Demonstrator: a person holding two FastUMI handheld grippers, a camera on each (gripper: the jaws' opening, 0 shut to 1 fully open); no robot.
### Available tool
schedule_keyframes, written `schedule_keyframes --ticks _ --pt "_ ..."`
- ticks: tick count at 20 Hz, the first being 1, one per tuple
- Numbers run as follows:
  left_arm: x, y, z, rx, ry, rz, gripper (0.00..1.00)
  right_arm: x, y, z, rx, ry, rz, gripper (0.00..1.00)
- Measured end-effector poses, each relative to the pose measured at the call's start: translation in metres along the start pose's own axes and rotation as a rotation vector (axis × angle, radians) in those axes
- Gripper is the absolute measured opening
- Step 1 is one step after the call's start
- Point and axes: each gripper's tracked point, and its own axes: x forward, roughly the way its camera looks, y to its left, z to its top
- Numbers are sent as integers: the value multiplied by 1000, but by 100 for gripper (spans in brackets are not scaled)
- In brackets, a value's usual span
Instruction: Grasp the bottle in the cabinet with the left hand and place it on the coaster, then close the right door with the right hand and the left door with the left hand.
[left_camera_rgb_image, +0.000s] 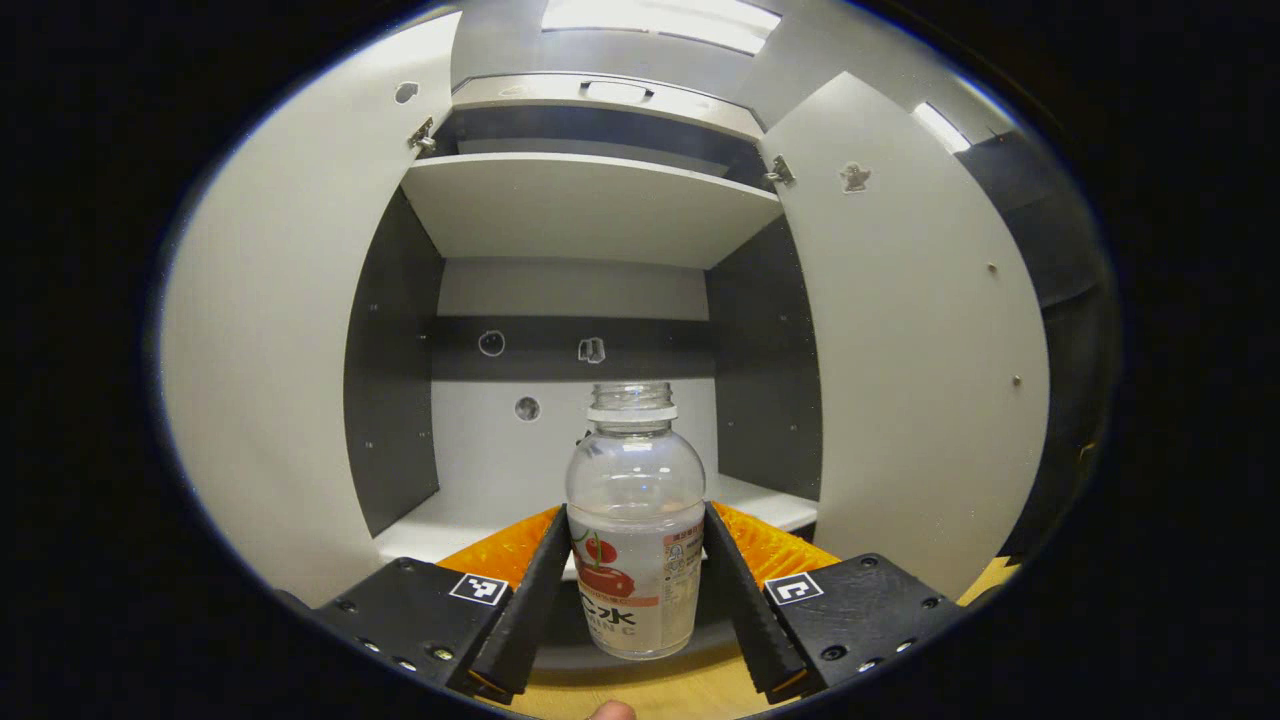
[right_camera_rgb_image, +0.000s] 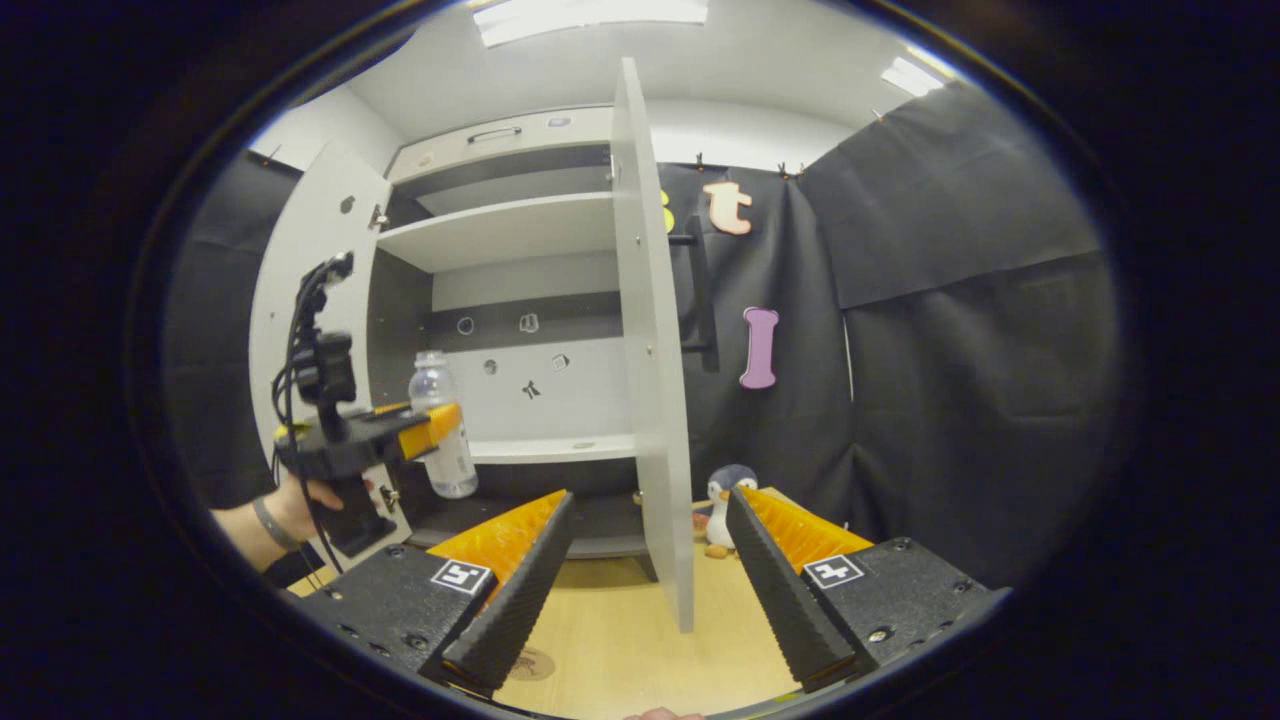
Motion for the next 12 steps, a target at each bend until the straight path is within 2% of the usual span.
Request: schedule_keyframes --ticks 1,2,3,4,5,6,7,8,9,10,11,12 --pt "-15 -9 -16 -8 6 -8 78 -2 0 0 -5 3 8 94" --pt "-28 -19 -31 -11 8 -16 78 -3 0 2 -12 5 11 99" --pt "-41 -30 -46 -10 8 -23 78 -5 -3 5 -17 2 9 94" --pt "-52 -39 -61 -6 13 -24 78 -5 -6 8 -19 0 6 94" --pt "-62 -44 -75 -5 22 -17 78 -7 -7 10 -18 -1 7 94" --pt "-71 -50 -89 -8 28 -3 78 -8 -9 13 -17 -2 5 99" --pt "-79 -54 -102 -21 37 9 78 -9 -10 17 -14 -5 2 94" --pt "-87 -61 -117 -33 50 15 78 -10 -11 20 -10 -4 -2 94" --pt "-93 -66 -132 -47 67 17 78 -11 -11 23 -5 -5 -3 99" --pt "-100 -71 -145 -58 86 22 78 -13 -12 28 0 -12 -5 94" --pt "-105 -73 -157 -64 94 33 78 -14 -12 32 4 -19 -7 94" --pt "-110 -74 -168 -69 98 47 78 -15 -12 35 4 -24 -10 99"
